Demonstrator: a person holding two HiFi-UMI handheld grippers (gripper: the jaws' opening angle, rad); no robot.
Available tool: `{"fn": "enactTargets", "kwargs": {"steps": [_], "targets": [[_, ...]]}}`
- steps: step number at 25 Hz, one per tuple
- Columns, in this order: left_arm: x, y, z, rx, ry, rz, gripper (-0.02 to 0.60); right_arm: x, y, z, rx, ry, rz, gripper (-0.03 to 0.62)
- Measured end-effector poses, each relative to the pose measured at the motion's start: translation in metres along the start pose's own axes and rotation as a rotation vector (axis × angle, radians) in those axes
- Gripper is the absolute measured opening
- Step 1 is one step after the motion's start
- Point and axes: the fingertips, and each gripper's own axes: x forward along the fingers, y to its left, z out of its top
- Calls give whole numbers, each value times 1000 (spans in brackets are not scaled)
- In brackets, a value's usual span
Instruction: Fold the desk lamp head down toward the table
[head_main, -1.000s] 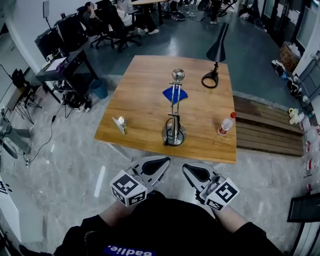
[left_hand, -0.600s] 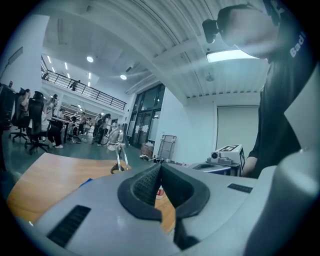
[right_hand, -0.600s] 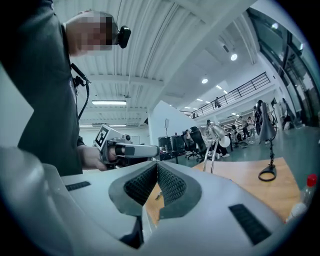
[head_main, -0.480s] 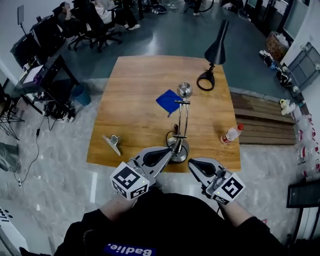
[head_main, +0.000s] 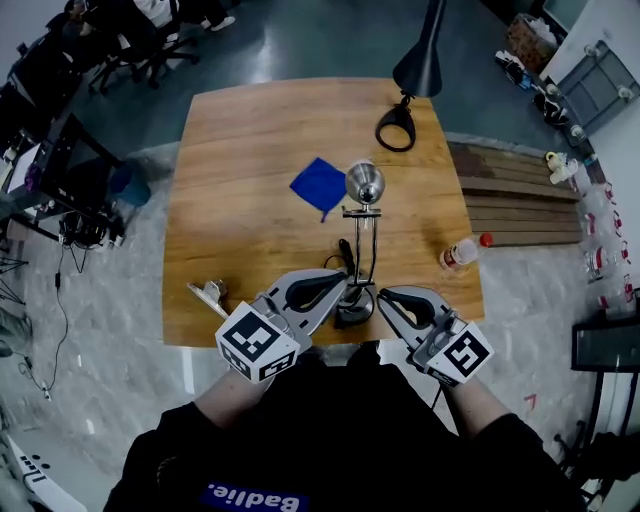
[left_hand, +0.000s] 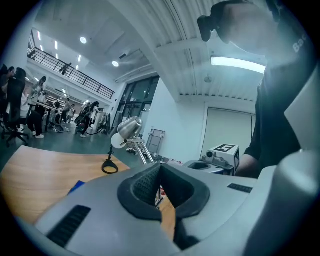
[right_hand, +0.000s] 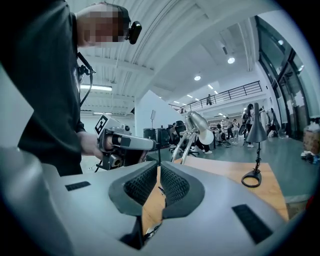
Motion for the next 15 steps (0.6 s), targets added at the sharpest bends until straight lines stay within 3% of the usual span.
{"fn": "enactTargets", "kwargs": {"steps": [5,9,15], "targets": [[18,13,-5,-21,31,38,9,0,-22,-21,15,29,45,17],[26,18,-8,-31,56,80,14,0,-30,-42,-8,79,117,63],[34,25,-8,-45,88,122,71,8,-35,-82,-62,186,194,108]]}}
